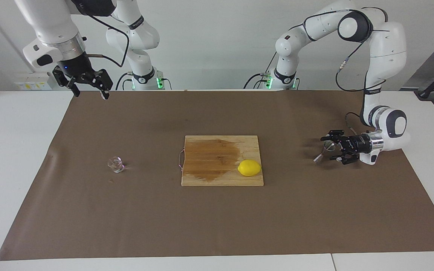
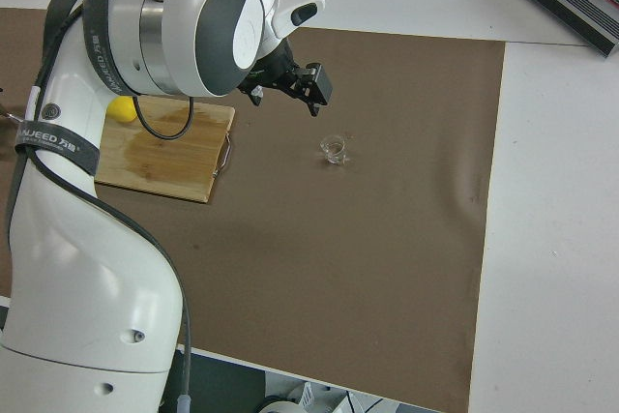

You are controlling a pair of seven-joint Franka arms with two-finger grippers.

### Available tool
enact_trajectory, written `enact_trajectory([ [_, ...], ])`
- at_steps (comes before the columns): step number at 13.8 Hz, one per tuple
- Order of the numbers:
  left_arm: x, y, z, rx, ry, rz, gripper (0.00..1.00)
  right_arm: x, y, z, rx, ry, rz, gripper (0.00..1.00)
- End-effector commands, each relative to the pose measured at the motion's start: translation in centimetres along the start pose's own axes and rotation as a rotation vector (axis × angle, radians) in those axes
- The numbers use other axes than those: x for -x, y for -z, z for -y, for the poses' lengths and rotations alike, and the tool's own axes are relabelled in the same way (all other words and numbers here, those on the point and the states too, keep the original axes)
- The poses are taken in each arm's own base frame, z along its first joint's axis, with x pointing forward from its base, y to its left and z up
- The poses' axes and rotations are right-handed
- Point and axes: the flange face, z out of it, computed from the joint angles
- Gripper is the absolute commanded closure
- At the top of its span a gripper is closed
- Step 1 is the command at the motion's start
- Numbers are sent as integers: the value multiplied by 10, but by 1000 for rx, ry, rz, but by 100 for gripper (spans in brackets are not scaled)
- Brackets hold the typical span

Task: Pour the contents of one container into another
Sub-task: 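Close the left gripper around the small metal cup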

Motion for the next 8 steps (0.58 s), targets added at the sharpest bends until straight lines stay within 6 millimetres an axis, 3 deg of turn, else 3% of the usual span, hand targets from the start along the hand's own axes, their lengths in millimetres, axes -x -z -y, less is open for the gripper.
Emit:
enact_trajectory([
  [1,0,5,-3,1,3,21,0,0,3,-12,-48,-66,-5,0],
  [8,3,-1,-5,-3,-4,37,0,3,3,-16,-53,-80,2,0],
])
